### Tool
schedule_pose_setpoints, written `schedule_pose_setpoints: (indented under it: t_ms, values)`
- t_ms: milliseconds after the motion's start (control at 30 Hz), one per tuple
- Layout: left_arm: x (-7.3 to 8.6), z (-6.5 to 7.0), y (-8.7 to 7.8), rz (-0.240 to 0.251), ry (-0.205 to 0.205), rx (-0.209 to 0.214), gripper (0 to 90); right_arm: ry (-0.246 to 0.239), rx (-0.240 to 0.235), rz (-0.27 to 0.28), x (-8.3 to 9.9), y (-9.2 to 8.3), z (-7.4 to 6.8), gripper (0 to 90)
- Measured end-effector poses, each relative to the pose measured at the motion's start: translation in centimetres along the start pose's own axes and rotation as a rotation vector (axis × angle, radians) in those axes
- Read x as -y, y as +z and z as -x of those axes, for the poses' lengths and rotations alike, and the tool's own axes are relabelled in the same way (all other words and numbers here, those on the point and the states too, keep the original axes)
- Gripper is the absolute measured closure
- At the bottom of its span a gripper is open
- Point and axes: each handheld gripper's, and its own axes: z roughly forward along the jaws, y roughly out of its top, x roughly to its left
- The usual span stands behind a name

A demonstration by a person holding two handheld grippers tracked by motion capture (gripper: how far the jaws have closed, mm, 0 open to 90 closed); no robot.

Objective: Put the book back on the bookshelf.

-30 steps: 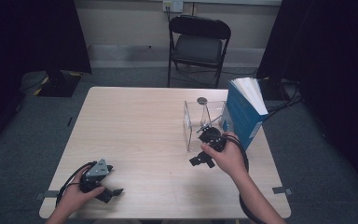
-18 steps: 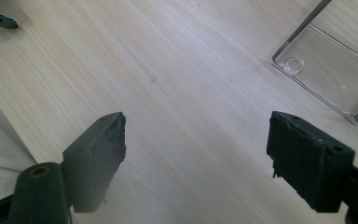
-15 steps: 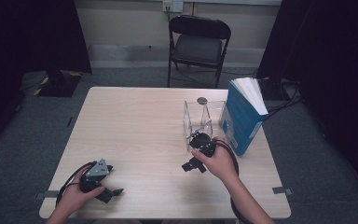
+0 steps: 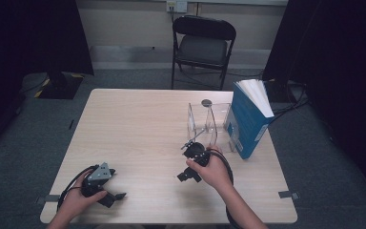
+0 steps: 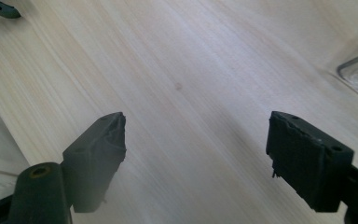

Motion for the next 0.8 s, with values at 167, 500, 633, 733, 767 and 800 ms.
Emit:
schedule_pose_setpoints:
  t_ms: [167,500,633,733,767,800]
  values:
    - [0.0,0.0,0.0,0.0,0.0,0.001,0.0,-0.018,-0.01,-0.015,0.0,1.2,-0.4,19.4]
    - [0.0,0.0,0.0,-0.001,0.0,0.0,0.0,-0.042,-0.002,-0.032,0.0,3.1,-1.1,19.9]
    - [0.0,0.0,0.0,-0.001,0.0,-0.002,0.0,-0.062,0.005,-0.033,0.0,3.8,-1.4,19.9]
    - [0.0,0.0,0.0,0.0,0.0,0.001,0.0,-0.082,0.023,-0.03,0.0,4.3,-1.7,19.9]
    - [0.0,0.0,0.0,-0.003,0.001,-0.004,0.0,-0.083,0.03,-0.039,0.0,4.5,-1.8,19.8]
    - [0.0,0.0,0.0,0.001,-0.001,0.001,0.0,-0.084,0.027,-0.039,0.1,4.7,-1.9,19.8]
